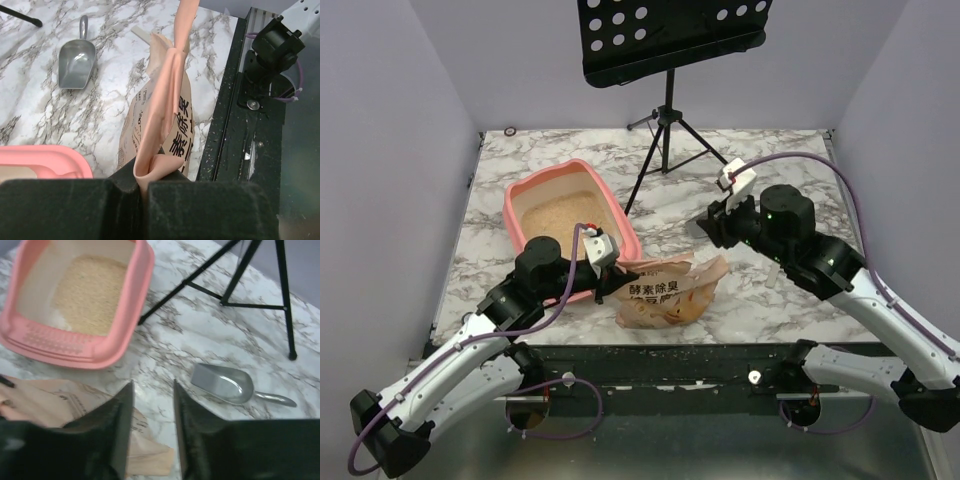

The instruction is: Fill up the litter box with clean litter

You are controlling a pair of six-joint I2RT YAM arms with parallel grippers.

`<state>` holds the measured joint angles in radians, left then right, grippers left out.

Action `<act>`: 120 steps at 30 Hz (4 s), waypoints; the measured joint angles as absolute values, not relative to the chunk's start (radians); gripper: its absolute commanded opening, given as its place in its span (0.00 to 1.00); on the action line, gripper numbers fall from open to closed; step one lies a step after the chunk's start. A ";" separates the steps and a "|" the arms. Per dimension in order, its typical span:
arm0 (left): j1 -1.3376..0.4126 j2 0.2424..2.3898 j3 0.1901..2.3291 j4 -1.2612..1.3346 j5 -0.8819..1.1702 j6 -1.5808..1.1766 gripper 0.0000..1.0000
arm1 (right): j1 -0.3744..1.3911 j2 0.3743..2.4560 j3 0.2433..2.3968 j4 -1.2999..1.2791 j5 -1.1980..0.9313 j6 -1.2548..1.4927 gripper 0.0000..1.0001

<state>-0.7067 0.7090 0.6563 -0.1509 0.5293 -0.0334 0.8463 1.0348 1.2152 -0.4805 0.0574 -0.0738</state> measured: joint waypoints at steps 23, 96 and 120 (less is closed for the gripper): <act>-0.840 0.578 0.547 -0.072 0.477 0.035 0.00 | 0.783 1.122 1.095 -0.705 -0.165 -0.014 0.01; -0.870 1.055 0.943 -0.188 0.479 0.427 0.00 | 0.793 1.018 0.847 -0.520 0.090 0.278 0.60; -0.694 1.016 0.749 0.096 0.794 0.322 0.00 | 0.788 0.873 0.854 -0.572 0.072 0.245 0.07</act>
